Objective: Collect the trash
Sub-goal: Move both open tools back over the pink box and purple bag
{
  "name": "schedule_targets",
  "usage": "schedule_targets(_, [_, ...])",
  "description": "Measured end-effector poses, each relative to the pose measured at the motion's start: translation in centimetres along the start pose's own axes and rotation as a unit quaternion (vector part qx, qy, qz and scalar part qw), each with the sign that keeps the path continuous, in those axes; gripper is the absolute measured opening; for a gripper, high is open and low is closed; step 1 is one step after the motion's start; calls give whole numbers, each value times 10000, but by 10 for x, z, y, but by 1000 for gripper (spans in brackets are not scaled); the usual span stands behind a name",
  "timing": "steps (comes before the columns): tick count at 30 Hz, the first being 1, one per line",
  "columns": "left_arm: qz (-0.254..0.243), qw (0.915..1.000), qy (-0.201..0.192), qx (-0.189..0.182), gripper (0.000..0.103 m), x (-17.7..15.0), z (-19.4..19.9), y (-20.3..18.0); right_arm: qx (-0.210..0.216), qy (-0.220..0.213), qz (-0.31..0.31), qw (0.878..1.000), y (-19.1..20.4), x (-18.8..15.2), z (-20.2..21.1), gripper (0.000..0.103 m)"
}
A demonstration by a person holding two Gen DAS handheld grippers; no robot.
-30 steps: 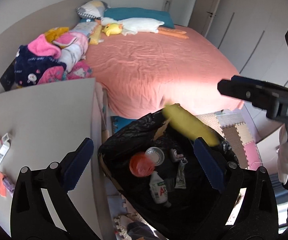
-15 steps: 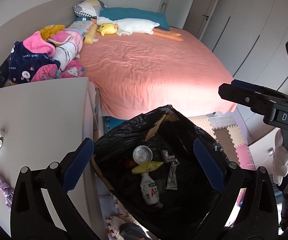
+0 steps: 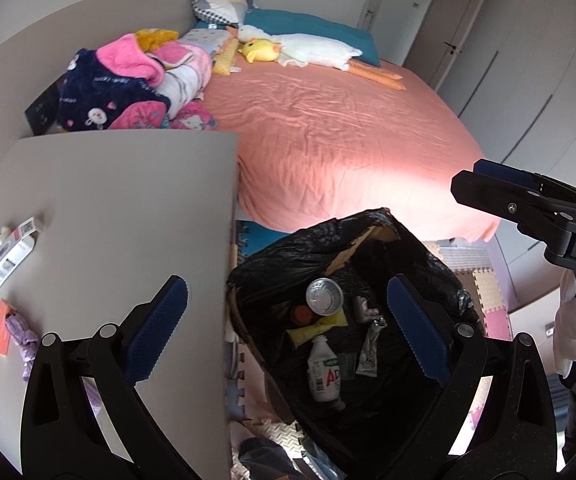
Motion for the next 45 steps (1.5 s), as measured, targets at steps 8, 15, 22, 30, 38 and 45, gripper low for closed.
schedule_targets(8, [382, 9988, -67, 283, 97, -4, 11, 43, 296, 86, 314, 9990, 40, 11, -19, 71])
schedule_targets(15, [696, 9963, -126, 485, 97, -14, 23, 82, 540, 185, 571, 9967, 79, 18, -36, 71])
schedule_targets(22, [1024, 9921, -205, 699, 97, -26, 39, 121, 771, 266, 847, 9931, 121, 25, -49, 71])
schedule_targets(30, [1442, 9841, -335, 980, 97, -38, 59, 170, 1000, 317, 1156, 9877, 170, 33, -64, 71])
schedule_targets(38, [1869, 9712, -514, 1386, 97, -52, 76, 218, 1174, 364, 1438, 9819, 213, 34, -78, 71])
schedule_targets(45, [2226, 9593, -562, 1647, 97, -67, 85, 257, 1343, 473, 1618, 9765, 247, 30, -91, 72])
Point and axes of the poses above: each gripper's, at about its wrist camera, not at the fingertips, and z roughly against the way its jaws point, y to its left, x to its top, the point moved 10 cm from there along -z, roughly the way its jaws point, and after that the axes turned 10 degrees about z, right-handed, at the moved point
